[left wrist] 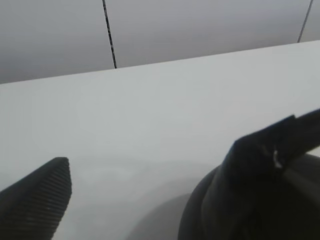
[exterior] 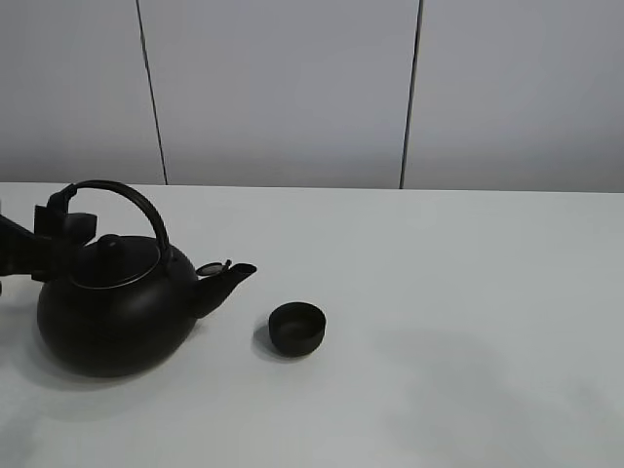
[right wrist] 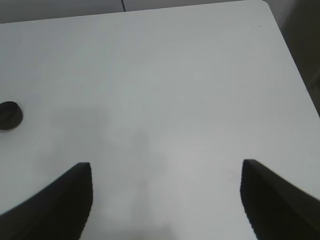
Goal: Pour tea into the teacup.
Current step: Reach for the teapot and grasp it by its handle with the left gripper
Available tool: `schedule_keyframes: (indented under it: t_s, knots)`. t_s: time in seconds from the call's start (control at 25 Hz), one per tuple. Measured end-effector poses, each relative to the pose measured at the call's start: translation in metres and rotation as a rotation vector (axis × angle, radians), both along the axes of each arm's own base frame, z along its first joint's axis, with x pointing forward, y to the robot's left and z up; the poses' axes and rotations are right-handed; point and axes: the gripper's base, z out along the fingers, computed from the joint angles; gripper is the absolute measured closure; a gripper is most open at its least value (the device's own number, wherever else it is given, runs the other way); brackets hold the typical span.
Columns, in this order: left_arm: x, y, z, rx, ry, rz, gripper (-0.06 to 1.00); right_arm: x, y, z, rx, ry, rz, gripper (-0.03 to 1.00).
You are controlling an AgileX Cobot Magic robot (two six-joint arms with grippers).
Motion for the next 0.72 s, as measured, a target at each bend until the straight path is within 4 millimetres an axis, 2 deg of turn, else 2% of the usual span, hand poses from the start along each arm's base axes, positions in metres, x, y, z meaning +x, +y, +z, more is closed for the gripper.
schedule_keyframes:
  t_s: [0.12,0.4,0.52,0.72]
  knots:
    - [0.0018,-0.0018,-0.0074,-0.016,0.010,-0.012,0.25,0.0000,0.0000,-0.0001,0.000,0.001,0.000,0.41]
    - [0.0029,-0.0034,-0.0091,-0.026,-0.001,-0.025,0.27,0.0000,0.0000,-0.0001,0.000,0.001,0.000,0.41]
    - [0.0029,-0.0036,-0.0092,-0.025,0.000,-0.027,0.38,0.0000,0.0000,-0.0001,0.000,0.001,0.000,0.41]
    - [0.0021,-0.0063,-0.0094,-0.020,0.000,-0.059,0.63,0.0000,0.0000,-0.0001,0.000,0.001,0.000,0.41]
